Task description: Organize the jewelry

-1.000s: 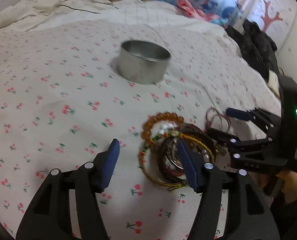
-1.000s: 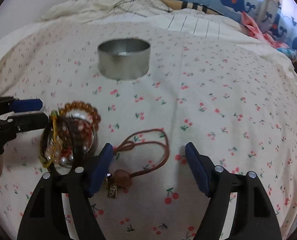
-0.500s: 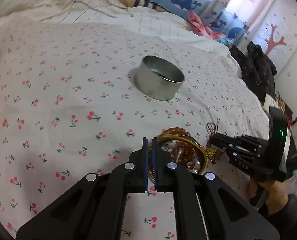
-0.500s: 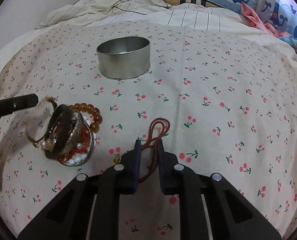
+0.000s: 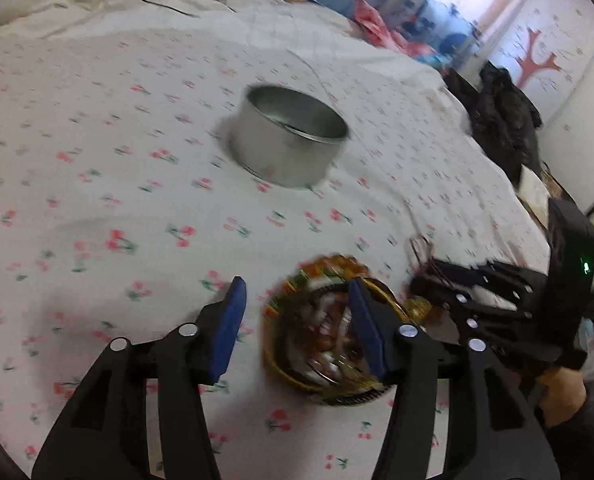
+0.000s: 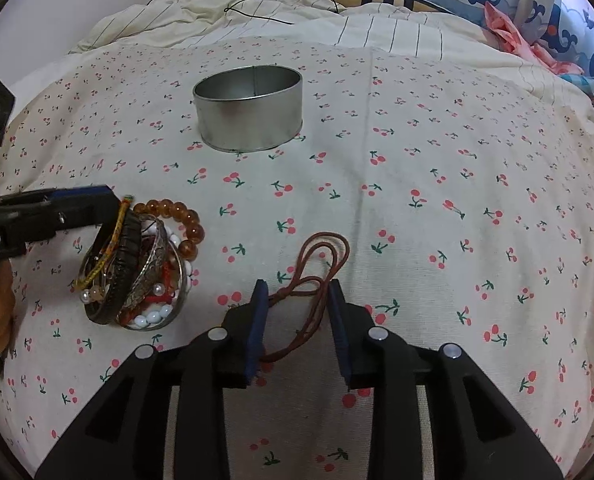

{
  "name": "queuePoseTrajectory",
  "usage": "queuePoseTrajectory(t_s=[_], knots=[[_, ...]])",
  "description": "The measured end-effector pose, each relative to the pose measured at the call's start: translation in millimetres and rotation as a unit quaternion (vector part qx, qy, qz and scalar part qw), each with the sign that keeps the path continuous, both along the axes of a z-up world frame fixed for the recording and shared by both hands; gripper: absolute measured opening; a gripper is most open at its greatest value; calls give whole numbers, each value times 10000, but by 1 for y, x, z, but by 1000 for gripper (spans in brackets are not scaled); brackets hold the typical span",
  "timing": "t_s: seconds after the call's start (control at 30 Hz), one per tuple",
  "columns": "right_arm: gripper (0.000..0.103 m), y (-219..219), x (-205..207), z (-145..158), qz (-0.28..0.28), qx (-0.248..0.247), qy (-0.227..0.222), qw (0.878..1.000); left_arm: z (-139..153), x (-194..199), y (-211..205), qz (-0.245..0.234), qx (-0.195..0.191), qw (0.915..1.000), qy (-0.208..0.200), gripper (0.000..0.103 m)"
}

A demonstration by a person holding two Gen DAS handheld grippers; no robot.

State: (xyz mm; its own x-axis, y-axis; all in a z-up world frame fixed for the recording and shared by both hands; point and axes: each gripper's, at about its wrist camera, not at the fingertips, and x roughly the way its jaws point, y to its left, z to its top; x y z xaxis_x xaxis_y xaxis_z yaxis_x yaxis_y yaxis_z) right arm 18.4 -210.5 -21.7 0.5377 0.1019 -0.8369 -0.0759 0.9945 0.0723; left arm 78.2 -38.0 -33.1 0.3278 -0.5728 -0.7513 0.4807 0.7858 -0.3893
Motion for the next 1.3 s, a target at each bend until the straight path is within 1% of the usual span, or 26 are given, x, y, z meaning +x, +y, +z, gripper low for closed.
queuePoseTrajectory(t_s=[0.03, 0.1, 0.17, 0.2, 0.23, 0.3, 0.33, 0.4, 0.5, 0.57, 0.6, 0.63, 0.67, 0.7, 0.73, 0.77, 0.8, 0.87, 0.93, 1.0, 1.03, 1.07, 1.1, 1.13, 1.2, 1.3], knots=[[37, 1, 0, 0, 16, -4, 0, 10000, 0, -3, -2, -60, 115, 9999, -10, 20], [42, 3, -1, -1, 75, -33, 3, 10000, 4, -9, -7, -145, 380, 9990, -195, 12], [46, 6, -1, -2, 124, -94, -1, 9999, 14, -13, -4, -94, 346, 9989, -288, 10], [46, 6, 0, -2, 137, -104, 0, 9999, 19, -15, 0, -31, 315, 9989, -347, 7], [47, 6, 0, -2, 138, -98, 3, 9999, 23, -16, 3, 40, 328, 9986, -425, 1], [47, 6, 0, -2, 134, -86, 10, 9999, 29, -14, 14, 257, 319, 9979, -498, 1], [47, 6, 0, -3, 135, -89, 12, 9999, 30, -11, 20, 358, 239, 9981, -447, 0], [48, 7, 0, -3, 148, -85, 18, 9999, 29, -7, 29, 503, 232, 9979, -337, 0], [54, 9, 0, -3, 200, -100, 32, 9997, 21, -3, 26, 420, 196, 9987, -200, 0], [55, 9, -1, 4, 94, -208, -95, 9997, 16, -1, 19, 394, 234, 9989, -125, 2], [55, 6, -4, 13, 43, -131, -290, 9995, 12, 1, 19, 389, 231, 9990, -35, 3], [55, 3, -5, 21, 23, 63, -449, 9990, 10, 1, 18, 391, 215, 9990, 26, 5], [55, -2, -7, 29, 33, 439, -617, 9971, 8, 2, 18, 397, 168, 9990, 112, 8], [57, -5, -9, 35, 61, 760, -703, 9946, 6, 4, 18, 416, 90, 9989, 191, 17], [60, -5, -9, 37, 65, 841, -717, 9939, 5, 5, 18, 436, 68, 9988, 213, 27], [61, -3, -9, 37, 75, 763, -710, 9945, 4, 6, 17, 504, 48, 9985, 195, 30], [61, 0, -9, 35, 94, 566, -666, 9961, 3, 6, 15, 520, 53, 9985, 177, 34], [61, 3, -8, 30, 72, 382, -578, 9976, -2, 7, 6, 459, 280, 9985, 82, 35], [61, 0, -7, 29, 24, 447, -540, 9975, -2, 7, 1, 428, 413, 9982, -36, 35], [62, -2, -8, 29, -24, 464, -553, 9974, 0, 8, 1, 537, 613, 9965, -168, 35], [64, -2, -9, 29, -36, 461, -557, 9974, 0, 10, 3, 602, 642, 9960, -169, 35], [65, -2, -9, 28, -32, 457, -555, 9974, -1, 11, 5, 616, 536, 9966, -75, 35], [65, -4, -9, 28, -24, 448, -556, 9974, 0, 12, 7, 612, 464, 9970, -17, 35], [65, -4, -9, 28, -17, 430, -560, 9975, 0, 12, 4, 543, 492, 9973, -33, 35], [66, -4, -9, 27, -13, 417, -548, 9976, 1, 8, -3, 411, 682, 9967, -178, 35], [67, -4, -8, 27, -13, 436, -548, 9975, -1, 6, -10, 357, 1110, 9925, -361, 35]])
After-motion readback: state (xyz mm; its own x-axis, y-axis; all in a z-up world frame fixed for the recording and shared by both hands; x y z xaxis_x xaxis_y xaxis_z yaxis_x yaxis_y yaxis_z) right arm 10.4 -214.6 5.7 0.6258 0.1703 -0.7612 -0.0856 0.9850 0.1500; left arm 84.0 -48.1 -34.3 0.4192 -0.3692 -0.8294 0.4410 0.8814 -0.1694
